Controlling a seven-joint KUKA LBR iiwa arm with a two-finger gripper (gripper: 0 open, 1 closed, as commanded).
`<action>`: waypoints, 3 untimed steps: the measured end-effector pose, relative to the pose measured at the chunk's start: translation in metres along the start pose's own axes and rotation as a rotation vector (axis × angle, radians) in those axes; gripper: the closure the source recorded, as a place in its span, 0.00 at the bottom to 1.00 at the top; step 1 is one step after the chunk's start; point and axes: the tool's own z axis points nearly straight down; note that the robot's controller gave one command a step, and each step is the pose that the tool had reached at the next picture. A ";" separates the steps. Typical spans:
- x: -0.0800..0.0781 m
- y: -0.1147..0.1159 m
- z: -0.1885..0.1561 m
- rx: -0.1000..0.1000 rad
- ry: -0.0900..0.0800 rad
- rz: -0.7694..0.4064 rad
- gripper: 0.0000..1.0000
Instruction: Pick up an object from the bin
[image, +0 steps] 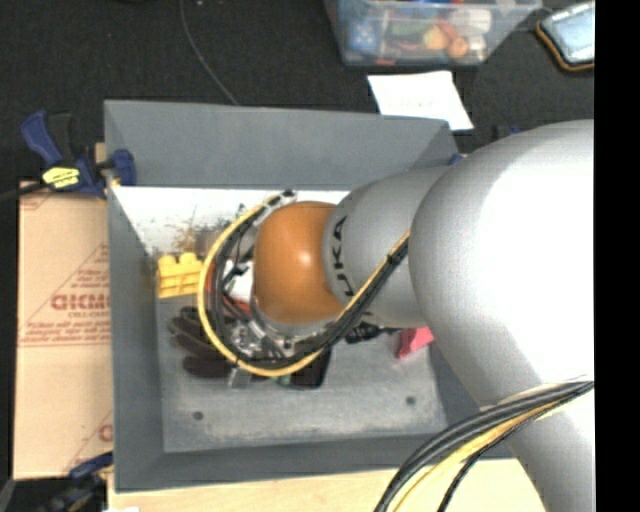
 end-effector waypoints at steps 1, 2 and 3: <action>0.000 0.000 0.000 0.000 0.000 0.000 1.00; 0.001 0.000 -0.008 0.000 0.002 0.001 1.00; 0.001 -0.001 -0.030 0.001 0.005 0.002 1.00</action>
Offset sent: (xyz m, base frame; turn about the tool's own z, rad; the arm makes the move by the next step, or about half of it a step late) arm 0.0001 0.0001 0.0268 0.0002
